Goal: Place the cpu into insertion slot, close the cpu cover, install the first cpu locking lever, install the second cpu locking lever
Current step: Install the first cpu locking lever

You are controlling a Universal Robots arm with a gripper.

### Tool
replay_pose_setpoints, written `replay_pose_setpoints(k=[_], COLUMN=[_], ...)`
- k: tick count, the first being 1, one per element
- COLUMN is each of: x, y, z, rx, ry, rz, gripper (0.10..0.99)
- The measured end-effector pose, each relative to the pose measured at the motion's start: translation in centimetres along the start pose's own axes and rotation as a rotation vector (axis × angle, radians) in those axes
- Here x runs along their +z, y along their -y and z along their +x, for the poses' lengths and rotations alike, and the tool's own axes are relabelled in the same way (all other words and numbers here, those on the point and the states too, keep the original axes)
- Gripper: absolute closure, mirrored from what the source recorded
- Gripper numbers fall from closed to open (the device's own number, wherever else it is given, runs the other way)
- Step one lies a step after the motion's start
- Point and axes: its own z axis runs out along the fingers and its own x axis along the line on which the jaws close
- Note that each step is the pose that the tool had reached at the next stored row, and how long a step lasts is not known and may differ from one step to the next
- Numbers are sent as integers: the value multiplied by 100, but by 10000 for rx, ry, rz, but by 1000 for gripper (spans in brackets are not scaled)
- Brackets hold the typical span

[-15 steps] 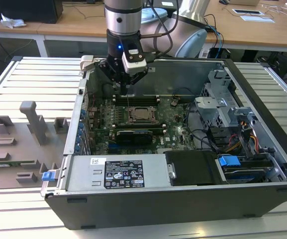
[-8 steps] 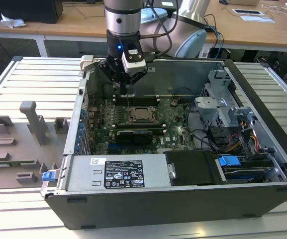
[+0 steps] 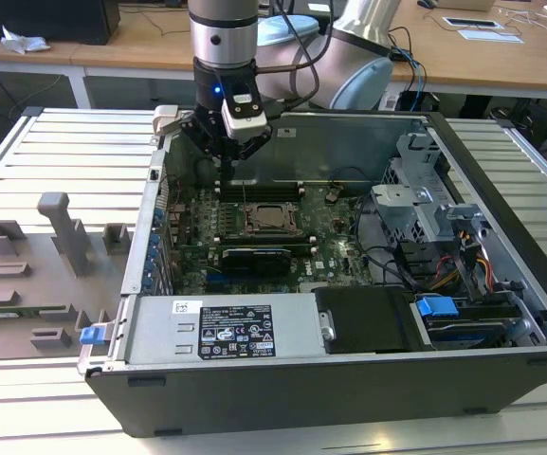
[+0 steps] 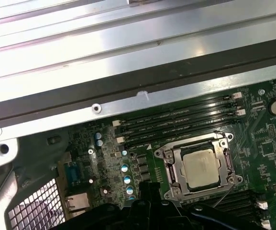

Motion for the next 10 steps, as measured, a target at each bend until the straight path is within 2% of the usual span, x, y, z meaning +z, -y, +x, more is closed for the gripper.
replay_pose_setpoints(k=[7, 10], x=[12, 15], y=[-50, -54], z=[88, 89], rx=[-38, -424], ry=[1, -1], rz=[-1, -1], gripper=[980, 980])
